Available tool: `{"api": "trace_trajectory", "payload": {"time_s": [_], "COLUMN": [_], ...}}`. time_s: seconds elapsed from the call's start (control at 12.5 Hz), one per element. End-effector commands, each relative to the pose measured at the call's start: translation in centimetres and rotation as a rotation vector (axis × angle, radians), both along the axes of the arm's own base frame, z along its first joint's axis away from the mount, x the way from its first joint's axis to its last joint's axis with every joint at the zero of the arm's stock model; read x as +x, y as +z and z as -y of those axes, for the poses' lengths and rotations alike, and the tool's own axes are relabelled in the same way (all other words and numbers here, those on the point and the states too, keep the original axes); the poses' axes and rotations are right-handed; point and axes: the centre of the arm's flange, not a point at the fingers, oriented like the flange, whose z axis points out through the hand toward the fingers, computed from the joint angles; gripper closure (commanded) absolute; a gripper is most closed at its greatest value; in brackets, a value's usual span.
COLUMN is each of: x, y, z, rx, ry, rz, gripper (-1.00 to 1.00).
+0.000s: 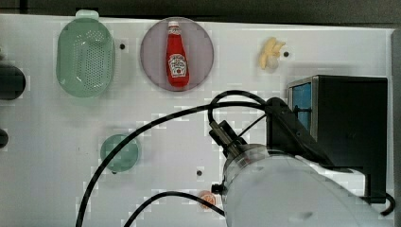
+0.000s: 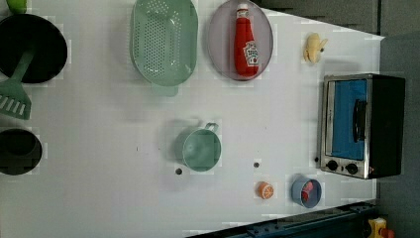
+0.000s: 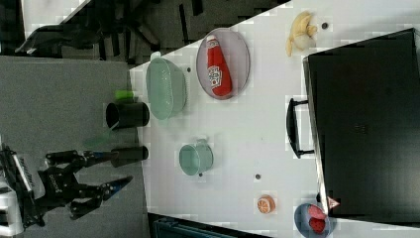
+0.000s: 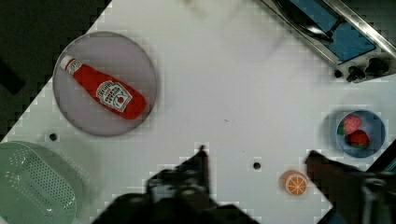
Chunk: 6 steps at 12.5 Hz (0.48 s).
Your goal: Flap open oven.
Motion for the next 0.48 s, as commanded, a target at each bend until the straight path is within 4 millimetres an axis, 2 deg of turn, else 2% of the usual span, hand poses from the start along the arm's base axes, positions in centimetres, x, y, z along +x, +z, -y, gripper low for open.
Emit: {"api": "trace_trajectory", "payload": {"time_s": [0.08, 0.24, 0.32, 0.48], "x": [2.1, 2.0, 1.9, 1.6], "y": [-4.4, -4.5, -4.6, -5.0], "z": [-0.3, 0.7, 1.5, 3.7], "rx": [-0.001, 0.006, 0.011, 0.020], "ry": [0.046, 0.029, 0.021, 0.067], "rz": [-0.105, -0.106, -0.107, -0.108], "gripper": [0.08, 0.55, 0.65, 0.65]}}
